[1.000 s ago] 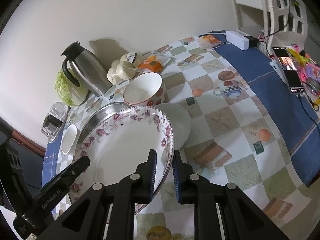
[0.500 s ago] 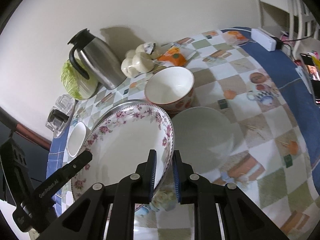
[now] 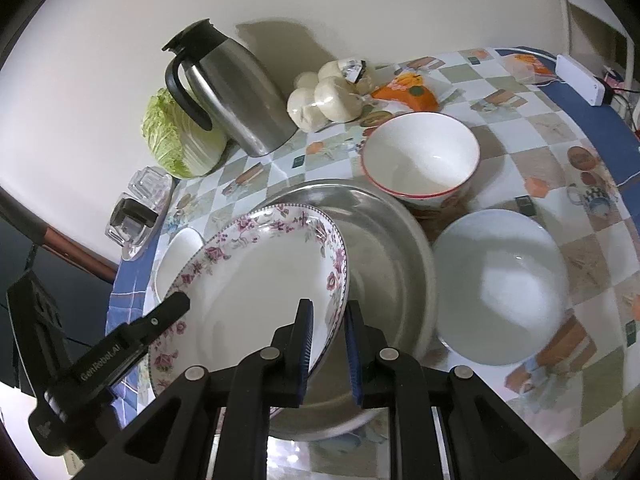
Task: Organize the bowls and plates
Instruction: 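Lower the floral plate into the steel basin with both tools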
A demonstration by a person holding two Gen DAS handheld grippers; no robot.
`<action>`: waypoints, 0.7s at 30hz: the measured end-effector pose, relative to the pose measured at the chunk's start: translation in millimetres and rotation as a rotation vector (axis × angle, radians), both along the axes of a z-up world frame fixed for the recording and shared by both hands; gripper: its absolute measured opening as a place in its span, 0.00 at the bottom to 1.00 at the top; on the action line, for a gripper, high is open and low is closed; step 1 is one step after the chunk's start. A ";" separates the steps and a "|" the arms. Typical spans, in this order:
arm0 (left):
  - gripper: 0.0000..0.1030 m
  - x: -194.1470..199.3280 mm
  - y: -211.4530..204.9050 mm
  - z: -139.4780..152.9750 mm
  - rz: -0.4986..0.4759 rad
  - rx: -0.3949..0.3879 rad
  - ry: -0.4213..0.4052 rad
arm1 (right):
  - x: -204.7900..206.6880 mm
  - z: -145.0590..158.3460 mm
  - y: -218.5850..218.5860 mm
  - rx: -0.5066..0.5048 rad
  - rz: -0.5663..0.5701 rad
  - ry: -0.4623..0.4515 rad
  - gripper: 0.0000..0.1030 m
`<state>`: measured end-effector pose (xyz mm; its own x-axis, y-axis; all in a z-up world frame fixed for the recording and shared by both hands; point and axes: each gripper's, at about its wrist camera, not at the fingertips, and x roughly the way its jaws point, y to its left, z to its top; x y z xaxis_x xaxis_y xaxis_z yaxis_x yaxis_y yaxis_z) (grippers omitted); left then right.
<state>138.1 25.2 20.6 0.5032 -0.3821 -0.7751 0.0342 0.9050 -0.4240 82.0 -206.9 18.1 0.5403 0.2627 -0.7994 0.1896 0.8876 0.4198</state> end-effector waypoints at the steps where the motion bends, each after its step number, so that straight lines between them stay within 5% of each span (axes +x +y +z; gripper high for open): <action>1: 0.30 1.1 0.7 -0.6 0.001 0.000 0.002 | 1.8 -0.3 1.3 0.000 0.001 0.002 0.19; 21: 0.30 17.1 -24.2 -24.9 -0.040 0.045 0.049 | 19.6 -37.4 -19.6 0.014 -0.045 0.101 0.19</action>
